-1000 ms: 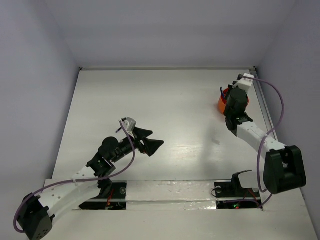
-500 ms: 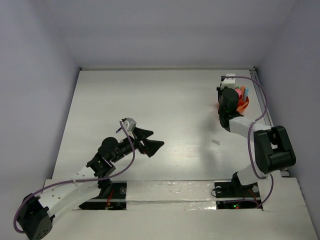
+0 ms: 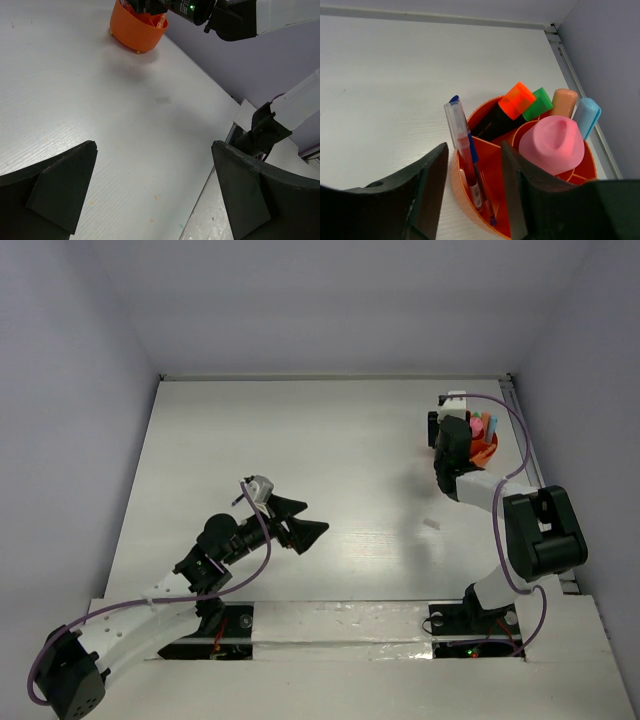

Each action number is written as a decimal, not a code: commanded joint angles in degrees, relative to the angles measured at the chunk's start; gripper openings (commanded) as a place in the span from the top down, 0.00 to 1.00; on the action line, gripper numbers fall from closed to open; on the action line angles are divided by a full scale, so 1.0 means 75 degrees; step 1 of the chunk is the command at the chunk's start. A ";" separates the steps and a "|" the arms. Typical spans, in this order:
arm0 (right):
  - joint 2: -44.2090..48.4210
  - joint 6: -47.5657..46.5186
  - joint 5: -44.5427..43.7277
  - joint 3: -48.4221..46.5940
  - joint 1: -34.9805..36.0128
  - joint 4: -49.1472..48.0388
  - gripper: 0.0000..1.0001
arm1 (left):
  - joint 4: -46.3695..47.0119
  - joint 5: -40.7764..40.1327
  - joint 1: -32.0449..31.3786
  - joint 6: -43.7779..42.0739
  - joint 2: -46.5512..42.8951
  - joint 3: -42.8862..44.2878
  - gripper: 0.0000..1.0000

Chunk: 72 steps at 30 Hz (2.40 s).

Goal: Sort the stationery into containers
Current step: Place the pen in the storage box, then pick up the pen from the center of the board.

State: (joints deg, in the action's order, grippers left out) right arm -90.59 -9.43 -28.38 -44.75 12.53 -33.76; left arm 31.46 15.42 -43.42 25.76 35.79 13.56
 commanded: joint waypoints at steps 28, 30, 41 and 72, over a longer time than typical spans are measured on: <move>0.3147 0.4914 0.3607 0.0646 0.2958 0.3164 0.74 | -0.5365 -0.5207 0.0819 0.0399 0.2163 0.3604 0.49; 0.3602 0.4925 0.3760 0.0763 0.2958 0.3609 0.68 | -0.5799 -0.5209 0.1334 0.0293 0.3065 0.4015 0.50; 0.4800 0.4422 0.3831 0.1361 0.2958 0.4044 0.62 | -0.8508 -0.4110 0.3081 -0.2448 0.6899 0.6664 0.46; 0.5000 0.4281 0.3222 0.1338 0.2958 0.4384 0.63 | -0.7465 -0.2244 0.3949 -0.2896 0.8987 0.6067 0.95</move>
State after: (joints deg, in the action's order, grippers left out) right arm -53.28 23.57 -3.01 -33.93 34.85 -0.38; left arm -24.49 -2.90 -14.20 3.90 101.30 62.35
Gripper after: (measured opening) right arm 0.376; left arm 0.081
